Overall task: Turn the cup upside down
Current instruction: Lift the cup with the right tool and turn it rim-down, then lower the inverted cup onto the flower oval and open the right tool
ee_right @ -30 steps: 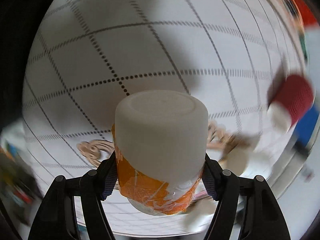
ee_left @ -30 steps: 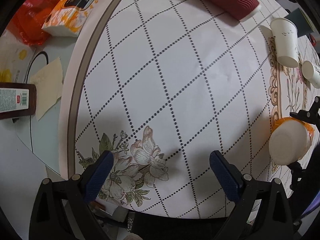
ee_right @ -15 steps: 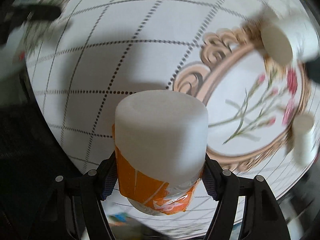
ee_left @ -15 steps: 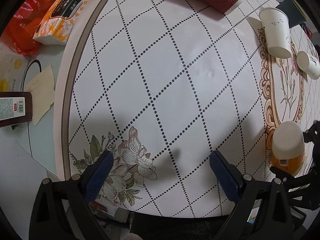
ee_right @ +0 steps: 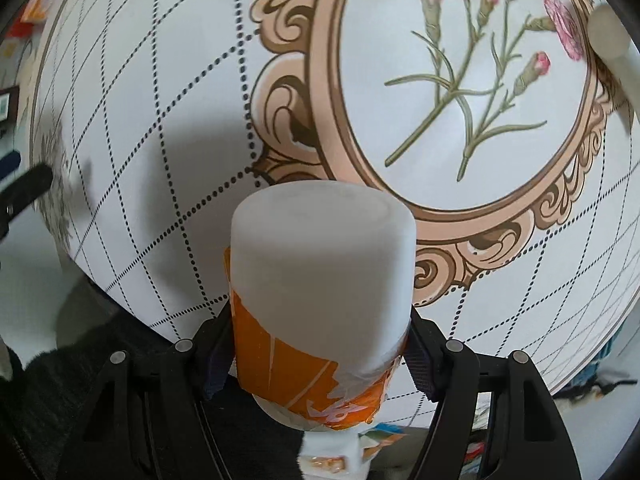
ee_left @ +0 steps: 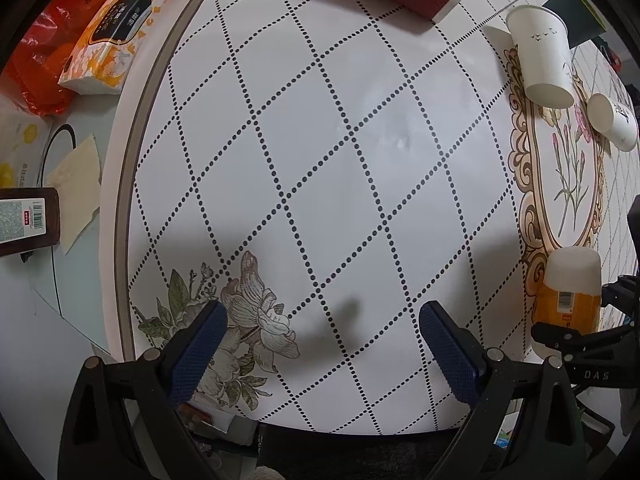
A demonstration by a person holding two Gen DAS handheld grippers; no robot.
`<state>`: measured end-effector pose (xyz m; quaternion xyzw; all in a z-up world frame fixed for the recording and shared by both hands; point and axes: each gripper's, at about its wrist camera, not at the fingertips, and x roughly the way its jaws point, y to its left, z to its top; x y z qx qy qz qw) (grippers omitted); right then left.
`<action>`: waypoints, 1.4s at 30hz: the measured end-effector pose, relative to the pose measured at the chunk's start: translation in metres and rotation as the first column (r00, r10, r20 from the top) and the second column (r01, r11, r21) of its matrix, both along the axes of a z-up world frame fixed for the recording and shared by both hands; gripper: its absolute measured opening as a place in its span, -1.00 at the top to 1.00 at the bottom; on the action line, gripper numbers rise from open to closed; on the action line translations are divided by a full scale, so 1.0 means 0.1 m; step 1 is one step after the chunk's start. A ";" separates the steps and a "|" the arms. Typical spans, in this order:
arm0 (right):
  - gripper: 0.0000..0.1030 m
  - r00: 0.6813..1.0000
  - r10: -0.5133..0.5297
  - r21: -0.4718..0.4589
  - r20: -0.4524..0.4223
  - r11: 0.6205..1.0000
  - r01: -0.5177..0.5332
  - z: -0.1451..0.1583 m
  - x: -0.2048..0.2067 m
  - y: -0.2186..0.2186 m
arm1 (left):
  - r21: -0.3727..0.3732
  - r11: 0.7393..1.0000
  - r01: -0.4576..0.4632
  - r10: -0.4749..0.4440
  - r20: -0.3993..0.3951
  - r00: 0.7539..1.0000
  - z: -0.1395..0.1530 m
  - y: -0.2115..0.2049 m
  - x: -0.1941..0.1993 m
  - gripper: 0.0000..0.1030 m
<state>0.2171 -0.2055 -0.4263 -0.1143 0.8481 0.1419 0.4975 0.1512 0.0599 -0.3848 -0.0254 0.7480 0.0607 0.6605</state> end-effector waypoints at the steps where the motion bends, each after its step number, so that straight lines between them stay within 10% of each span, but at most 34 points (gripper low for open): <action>1: -0.46 1.000 -0.007 -0.005 -0.003 1.000 0.007 -0.01 0.02 -0.02 | -0.001 1.000 0.000 0.000 0.000 1.000 0.00 -0.01 -0.01 -0.91; 17: -0.74 0.999 -0.034 -0.044 -0.002 0.998 0.034 0.07 0.66 -0.14 | -0.013 1.000 0.003 -0.003 -0.005 1.000 0.00 -0.03 -0.09 -0.91; 21: -0.35 0.997 -0.073 -0.045 0.004 0.996 0.073 0.03 0.83 -0.06 | -0.010 1.000 0.007 -0.007 -0.009 1.000 0.01 -0.05 -0.07 -0.91; 31: -0.33 0.979 -0.137 0.026 0.148 0.991 0.135 0.41 0.71 -0.29 | -0.010 1.000 0.011 -0.011 -0.022 1.000 -0.07 0.00 -0.06 -0.91; 38: -0.33 0.871 -0.219 0.137 0.439 0.975 0.176 0.92 0.77 -0.47 | -0.037 0.999 0.009 -0.010 -0.020 1.000 -0.08 -0.05 0.04 -0.91; 42: -0.33 0.731 -0.236 0.172 0.640 0.972 0.163 1.13 0.80 -0.50 | -0.031 0.999 0.010 -0.011 -0.018 1.000 -0.11 -0.07 0.11 -0.91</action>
